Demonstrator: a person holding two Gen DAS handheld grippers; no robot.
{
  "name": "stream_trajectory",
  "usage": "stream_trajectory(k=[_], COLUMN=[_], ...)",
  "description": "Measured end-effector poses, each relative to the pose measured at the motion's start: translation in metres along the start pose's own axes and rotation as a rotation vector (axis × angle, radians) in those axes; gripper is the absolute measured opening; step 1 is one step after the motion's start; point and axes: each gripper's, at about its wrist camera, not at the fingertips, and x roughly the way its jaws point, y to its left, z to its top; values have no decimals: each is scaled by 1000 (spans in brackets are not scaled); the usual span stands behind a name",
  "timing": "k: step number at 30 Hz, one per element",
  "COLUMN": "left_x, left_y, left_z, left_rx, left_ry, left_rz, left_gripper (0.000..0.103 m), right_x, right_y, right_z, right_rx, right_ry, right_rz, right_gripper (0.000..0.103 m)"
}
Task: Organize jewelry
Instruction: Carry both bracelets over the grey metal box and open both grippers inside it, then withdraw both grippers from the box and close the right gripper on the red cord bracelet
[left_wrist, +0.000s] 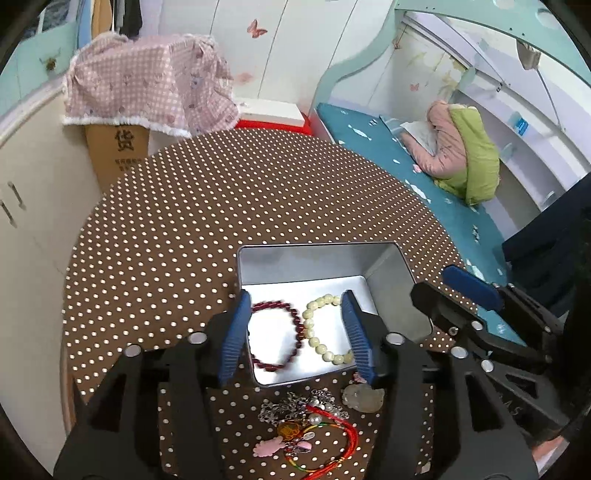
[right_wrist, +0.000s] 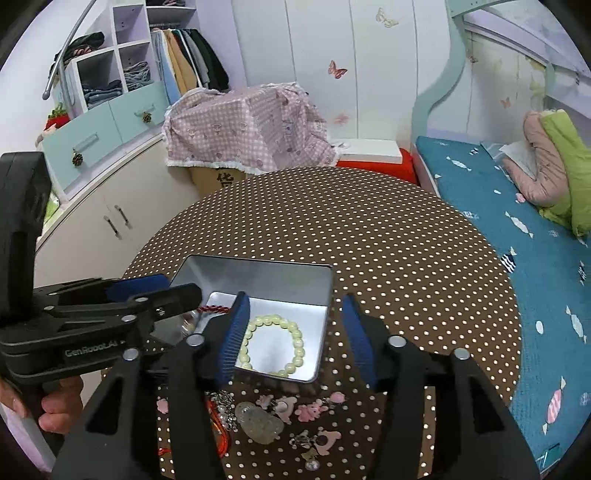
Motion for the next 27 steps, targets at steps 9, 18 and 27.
stream_trajectory(k=[9,18,27], left_x=[-16,-33,-44], left_y=[3,0,20], left_z=[-10,-29,-62], left_rx=[-1,11,12], left_ry=[-12,-19,-12], left_rz=[10,35,132], left_gripper=[65,67,77], right_x=[-18,-34,-30], right_y=[-2,6,17], right_z=[-1,-9,-40], right_rx=[4,-4,12], right_ry=[-24,-40,32], right_rz=[-27,-33,-17], right_gripper=[59,61,61])
